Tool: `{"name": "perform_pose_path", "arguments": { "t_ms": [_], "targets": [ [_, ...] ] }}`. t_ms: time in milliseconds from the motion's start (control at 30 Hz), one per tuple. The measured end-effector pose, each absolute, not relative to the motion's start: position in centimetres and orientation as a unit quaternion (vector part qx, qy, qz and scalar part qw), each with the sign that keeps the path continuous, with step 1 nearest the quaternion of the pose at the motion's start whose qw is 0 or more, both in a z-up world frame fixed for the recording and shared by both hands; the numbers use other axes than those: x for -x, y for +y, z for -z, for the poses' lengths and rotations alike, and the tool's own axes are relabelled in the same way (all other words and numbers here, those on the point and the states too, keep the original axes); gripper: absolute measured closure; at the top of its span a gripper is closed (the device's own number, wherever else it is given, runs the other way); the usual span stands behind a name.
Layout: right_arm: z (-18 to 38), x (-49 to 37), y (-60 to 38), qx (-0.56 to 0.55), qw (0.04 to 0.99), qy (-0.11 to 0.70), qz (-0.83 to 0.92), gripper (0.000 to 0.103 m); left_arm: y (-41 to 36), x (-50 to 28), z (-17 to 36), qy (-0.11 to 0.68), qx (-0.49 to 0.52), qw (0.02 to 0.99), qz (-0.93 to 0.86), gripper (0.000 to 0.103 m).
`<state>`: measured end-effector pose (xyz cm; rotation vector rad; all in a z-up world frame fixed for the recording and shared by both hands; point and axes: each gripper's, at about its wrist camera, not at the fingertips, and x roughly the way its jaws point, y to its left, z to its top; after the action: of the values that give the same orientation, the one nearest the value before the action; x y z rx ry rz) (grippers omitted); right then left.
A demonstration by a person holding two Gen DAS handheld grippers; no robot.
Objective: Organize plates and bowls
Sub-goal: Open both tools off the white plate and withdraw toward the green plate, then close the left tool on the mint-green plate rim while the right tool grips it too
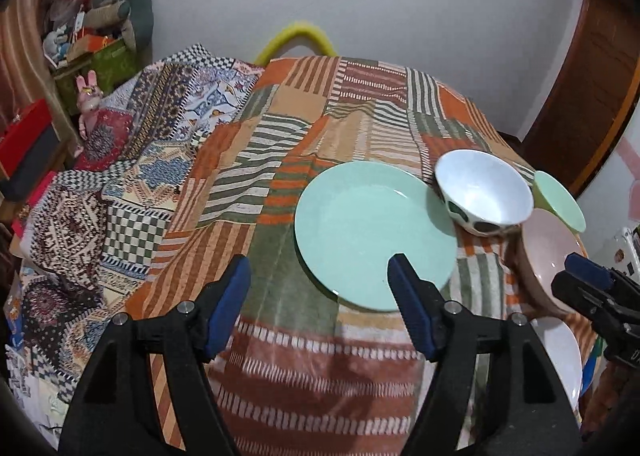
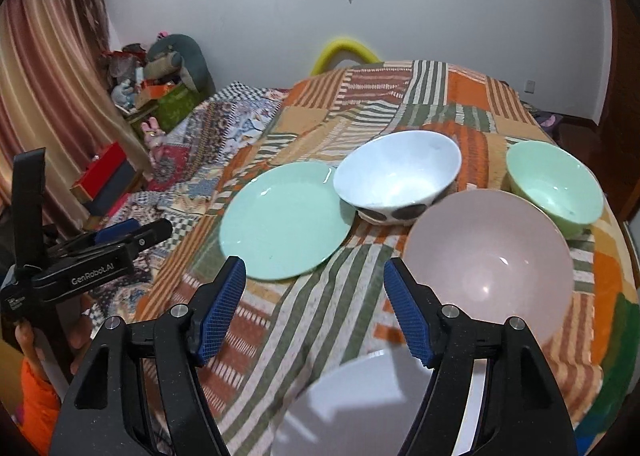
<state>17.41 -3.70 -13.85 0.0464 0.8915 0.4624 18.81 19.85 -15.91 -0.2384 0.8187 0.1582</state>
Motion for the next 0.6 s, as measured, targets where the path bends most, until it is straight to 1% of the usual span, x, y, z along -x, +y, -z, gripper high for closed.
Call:
{"name": "perform_pose_path", "arguments": {
  "t_ms": [133,200,233,267,300,367,400,433,467,600],
  "targets": [
    [14.9,-19.0,-2.4,-0.023,0.867,0.445,-0.224,0.035,21.1,-21.4,17.7,0.412,0.121,0.900,-0.072,0.033],
    [15.7,-19.9,-1.9,-0.024,0.861,0.457,-0.221,0.035,21.5,-22.5,18.5,0.416,0.122,0.898,-0.070,0.034],
    [15.9,-20.2,-1.8,-0.024,0.860,0.460,-0.218,0.041,21.7,-23.1,18.9,0.419,0.122,0.897,-0.066,0.040],
    [16.2,-20.5,-1.6,-0.023,0.859,0.464,-0.216,0.045,21.9,-23.6,19.3,0.422,0.122,0.896,-0.063,0.047],
    [16.6,-20.9,-1.3,-0.020,0.856,0.469,-0.215,0.050,22.1,-24.1,19.7,0.427,0.122,0.894,-0.060,0.051],
    [17.0,-21.4,-1.1,-0.019,0.854,0.474,-0.212,0.052,22.5,-25.2,20.4,0.433,0.122,0.891,-0.057,0.061],
    [17.3,-21.7,-1.0,-0.021,0.853,0.477,-0.210,0.055,22.7,-25.8,20.9,0.436,0.121,0.890,-0.057,0.064],
    [17.5,-21.9,-1.0,-0.022,0.851,0.481,-0.210,0.061,23.0,-26.2,21.3,0.440,0.123,0.888,-0.056,0.067],
    [17.8,-22.2,-0.9,-0.025,0.847,0.487,-0.211,0.063,23.2,-26.6,21.6,0.443,0.125,0.886,-0.053,0.070],
    [18.7,-23.1,-0.5,-0.025,0.839,0.503,-0.204,0.065,24.0,-28.1,22.9,0.455,0.135,0.879,-0.047,0.076]
  ]
}}
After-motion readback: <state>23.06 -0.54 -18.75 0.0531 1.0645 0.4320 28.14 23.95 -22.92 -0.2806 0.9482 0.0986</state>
